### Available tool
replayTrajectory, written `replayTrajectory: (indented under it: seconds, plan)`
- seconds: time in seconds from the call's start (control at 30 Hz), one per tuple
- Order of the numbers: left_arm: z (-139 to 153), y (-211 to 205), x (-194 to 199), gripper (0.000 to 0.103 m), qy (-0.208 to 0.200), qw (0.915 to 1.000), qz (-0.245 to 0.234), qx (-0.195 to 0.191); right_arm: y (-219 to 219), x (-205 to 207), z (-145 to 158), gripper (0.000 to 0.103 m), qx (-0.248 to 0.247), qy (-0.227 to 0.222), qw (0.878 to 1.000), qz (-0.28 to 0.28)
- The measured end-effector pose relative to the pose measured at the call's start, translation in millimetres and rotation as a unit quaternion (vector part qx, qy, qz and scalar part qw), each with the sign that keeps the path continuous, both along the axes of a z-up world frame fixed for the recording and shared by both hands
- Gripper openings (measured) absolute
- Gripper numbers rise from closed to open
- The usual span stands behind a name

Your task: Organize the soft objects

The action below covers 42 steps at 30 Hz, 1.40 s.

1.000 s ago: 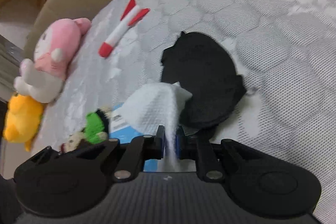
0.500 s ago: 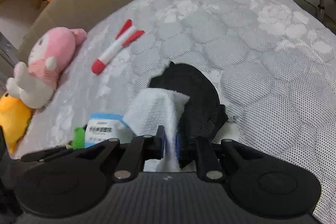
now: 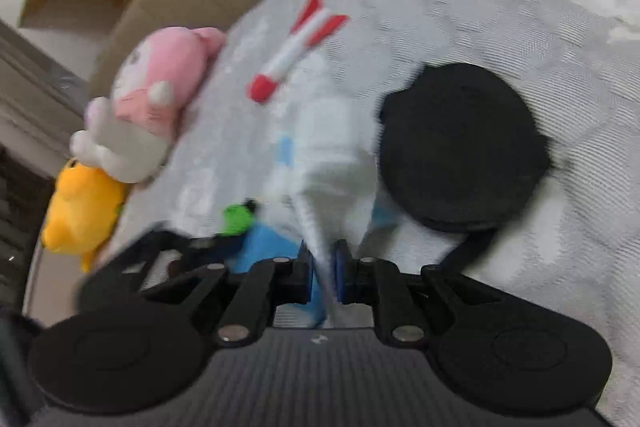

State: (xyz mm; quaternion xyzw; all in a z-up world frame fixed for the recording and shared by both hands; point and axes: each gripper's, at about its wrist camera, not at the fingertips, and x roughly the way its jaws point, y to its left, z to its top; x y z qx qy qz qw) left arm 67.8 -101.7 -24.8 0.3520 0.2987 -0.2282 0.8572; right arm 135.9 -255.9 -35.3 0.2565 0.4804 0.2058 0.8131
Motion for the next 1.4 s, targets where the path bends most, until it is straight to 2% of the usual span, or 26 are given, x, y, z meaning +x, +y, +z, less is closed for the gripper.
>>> replayTrajectory:
  seconds: [0.07,0.17,0.2,0.37,0.47,0.5,0.53,0.57,0.6,0.67,0.73,0.83,0.87,0.9,0.97,1.03,1.17,1.2,1.23,1.27,1.3,1.37,1.4]
  plan:
    - [16,16,-2,0.084,-0.006,0.9989,0.032,-0.034,-8,2,-4,0.014,-0.011,0.007,1.0,-0.013]
    - [35,45,-1,0.093,-0.028,0.9938,0.085,-0.067,-11,4,-5,0.014,-0.024,0.004,0.999,-0.022]
    - [36,56,2,0.093,-0.029,0.9918,0.104,-0.068,-12,4,-6,0.014,-0.028,0.003,0.999,-0.025]
    - [16,85,19,0.093,0.033,0.9853,0.162,-0.043,5,-8,13,0.014,-0.037,-0.043,0.998,-0.008]
    - [-2,90,17,0.093,0.057,0.9832,0.166,-0.049,15,-15,24,0.014,-0.043,-0.072,0.997,0.003]
    - [-8,91,17,0.092,0.063,0.9827,0.166,-0.052,22,-16,30,0.014,-0.025,-0.076,0.997,0.012]
    - [-10,90,18,0.089,0.056,0.9835,0.165,-0.048,30,-16,36,0.014,-0.004,-0.079,0.997,0.022]
    - [-11,89,20,0.079,0.049,0.9843,0.163,-0.045,37,-16,42,0.014,0.017,-0.082,0.996,0.032]
    - [-13,88,21,0.074,0.043,0.985,0.162,-0.041,47,-10,42,0.014,0.041,-0.073,0.996,0.043]
    - [-9,86,22,0.068,0.053,0.985,0.157,-0.048,68,2,38,0.014,0.073,-0.055,0.994,0.065]
    - [-5,81,22,0.067,0.053,0.9861,0.152,-0.043,83,13,25,0.014,0.064,-0.035,0.995,0.064]
    - [-6,80,15,0.067,0.048,0.988,0.144,-0.032,82,17,7,0.014,0.033,-0.013,0.998,0.053]
    - [-7,80,14,0.067,0.048,0.9881,0.143,-0.031,79,17,2,0.008,0.015,-0.009,0.999,0.047]
    - [-6,81,14,0.069,0.051,0.9874,0.146,-0.031,72,18,-4,0.007,0.005,-0.005,0.999,0.041]
    - [-3,84,15,0.087,0.065,0.9848,0.157,-0.037,54,19,-13,0.009,-0.014,0.008,1.0,0.014]
    - [2,89,13,0.094,0.073,0.9817,0.167,-0.054,37,20,-19,0.009,-0.044,0.01,0.999,-0.015]
    - [-12,88,26,0.093,0.097,0.978,0.178,-0.048,16,19,-18,0.01,-0.052,0.01,0.998,-0.044]
    - [-17,89,32,0.093,0.095,0.977,0.182,-0.056,15,17,-15,0.01,-0.052,0.005,0.998,-0.045]
    - [-22,89,37,0.085,0.093,0.976,0.186,-0.065,16,15,-8,0.01,-0.054,-0.003,0.998,-0.042]
    - [-19,87,38,0.073,0.089,0.976,0.184,-0.075,18,12,-1,0.01,-0.054,-0.011,0.998,-0.037]
    - [-14,84,38,0.072,0.085,0.9762,0.178,-0.09,18,9,6,0.01,-0.051,-0.02,0.998,-0.026]
    - [-2,77,36,0.072,0.108,0.9719,0.154,-0.141,21,3,21,0.01,-0.033,-0.037,0.999,-0.004]
    - [1,71,33,0.072,0.116,0.9718,0.143,-0.148,22,0,26,0.01,-0.022,-0.04,0.999,0.003]
